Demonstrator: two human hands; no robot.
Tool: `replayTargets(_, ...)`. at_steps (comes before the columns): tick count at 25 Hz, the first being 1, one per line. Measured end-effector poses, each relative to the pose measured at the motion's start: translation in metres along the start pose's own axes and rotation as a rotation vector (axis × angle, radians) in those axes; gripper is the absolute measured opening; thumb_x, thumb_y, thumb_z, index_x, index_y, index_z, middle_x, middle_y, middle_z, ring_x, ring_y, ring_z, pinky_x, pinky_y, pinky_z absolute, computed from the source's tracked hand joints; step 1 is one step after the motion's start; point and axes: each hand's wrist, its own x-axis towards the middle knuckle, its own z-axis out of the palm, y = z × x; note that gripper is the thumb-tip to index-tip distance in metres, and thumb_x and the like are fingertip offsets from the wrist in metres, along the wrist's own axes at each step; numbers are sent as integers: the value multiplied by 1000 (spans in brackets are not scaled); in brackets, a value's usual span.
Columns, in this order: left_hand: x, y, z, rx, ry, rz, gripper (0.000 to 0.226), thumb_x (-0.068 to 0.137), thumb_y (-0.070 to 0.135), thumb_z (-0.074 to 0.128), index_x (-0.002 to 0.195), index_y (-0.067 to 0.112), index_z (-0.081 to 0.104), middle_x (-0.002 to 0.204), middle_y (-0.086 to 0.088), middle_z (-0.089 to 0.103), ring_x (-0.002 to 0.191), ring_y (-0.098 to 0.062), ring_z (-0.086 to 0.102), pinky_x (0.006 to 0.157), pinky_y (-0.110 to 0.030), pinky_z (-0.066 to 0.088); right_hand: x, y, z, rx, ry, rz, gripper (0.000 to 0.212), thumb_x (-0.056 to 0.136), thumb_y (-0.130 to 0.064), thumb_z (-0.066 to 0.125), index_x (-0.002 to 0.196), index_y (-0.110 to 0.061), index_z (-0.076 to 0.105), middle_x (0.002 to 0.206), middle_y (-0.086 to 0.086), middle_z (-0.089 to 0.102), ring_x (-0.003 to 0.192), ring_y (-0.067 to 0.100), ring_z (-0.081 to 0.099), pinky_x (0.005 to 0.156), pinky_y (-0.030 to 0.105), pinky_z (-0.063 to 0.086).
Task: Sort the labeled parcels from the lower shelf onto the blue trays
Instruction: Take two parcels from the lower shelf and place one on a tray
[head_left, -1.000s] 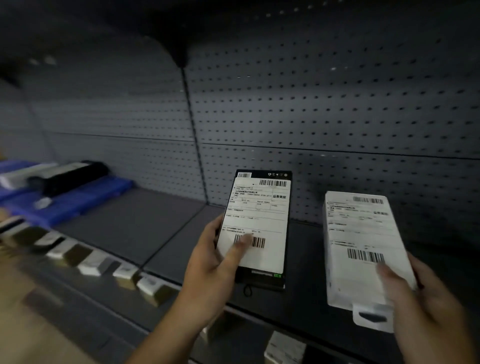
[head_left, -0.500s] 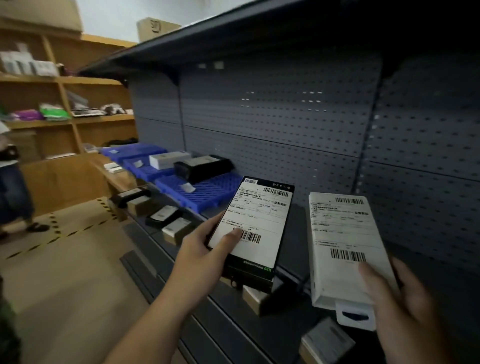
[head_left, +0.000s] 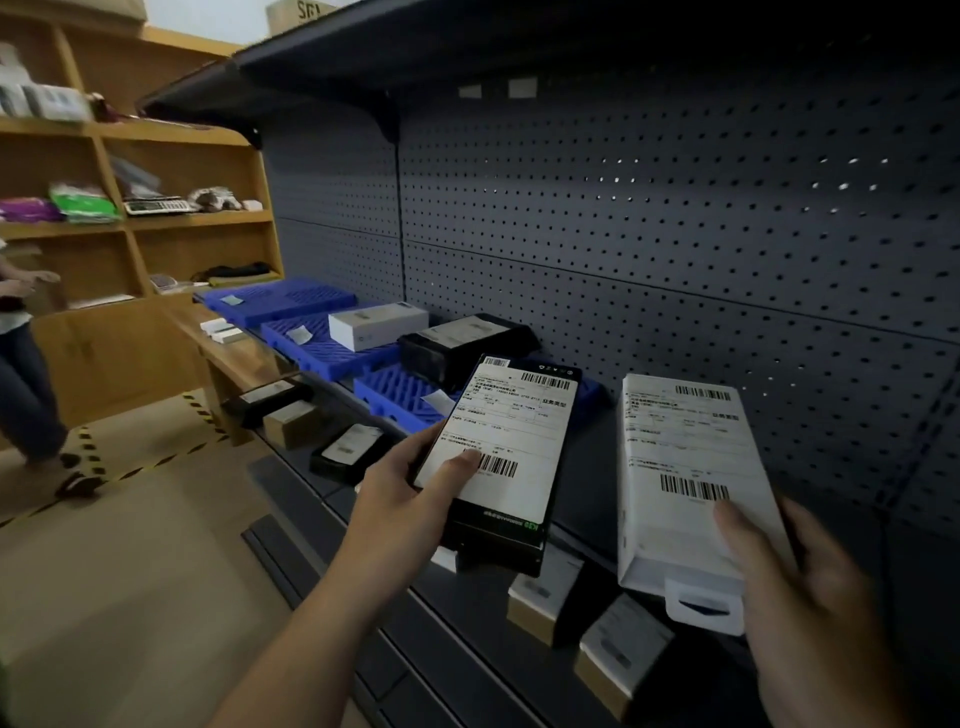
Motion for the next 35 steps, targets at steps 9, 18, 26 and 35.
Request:
replayTargets(9, 141, -12, -25, 6, -184, -33, 24, 95, 30, 67, 115, 42, 62, 99, 24, 76, 88, -4, 76, 64, -15, 57, 66, 12, 103, 116, 116, 2, 31, 88, -39, 74, 119, -37, 70, 100, -16, 79, 86, 4, 76, 70, 32, 59)
replayTargets(18, 264, -41, 2, 1, -505, -73, 31, 97, 32, 67, 127, 27, 67, 105, 14, 79, 93, 2, 73, 72, -12, 55, 76, 9, 153, 25, 520, -19, 33, 81, -46, 78, 113, -46, 72, 100, -18, 79, 85, 4, 77, 84, 41, 59)
replayTargets(26, 312, -70, 28, -10, -628, -209, 10, 101, 28, 62, 108, 32, 67, 101, 13, 74, 82, 2, 72, 68, -11, 54, 57, 11, 194, -74, 790, -6, 58, 64, -65, 76, 119, -46, 69, 100, -17, 79, 88, 13, 78, 84, 50, 62)
replayTargets(35, 304, -73, 39, 242, -672, -63, 47, 106, 26, 50, 151, 15, 40, 143, -1, 56, 110, -6, 53, 82, -12, 42, 54, 11, 186, -44, 757, -10, 44, 78, -50, 79, 120, -46, 69, 107, -14, 78, 93, 16, 78, 69, 45, 65)
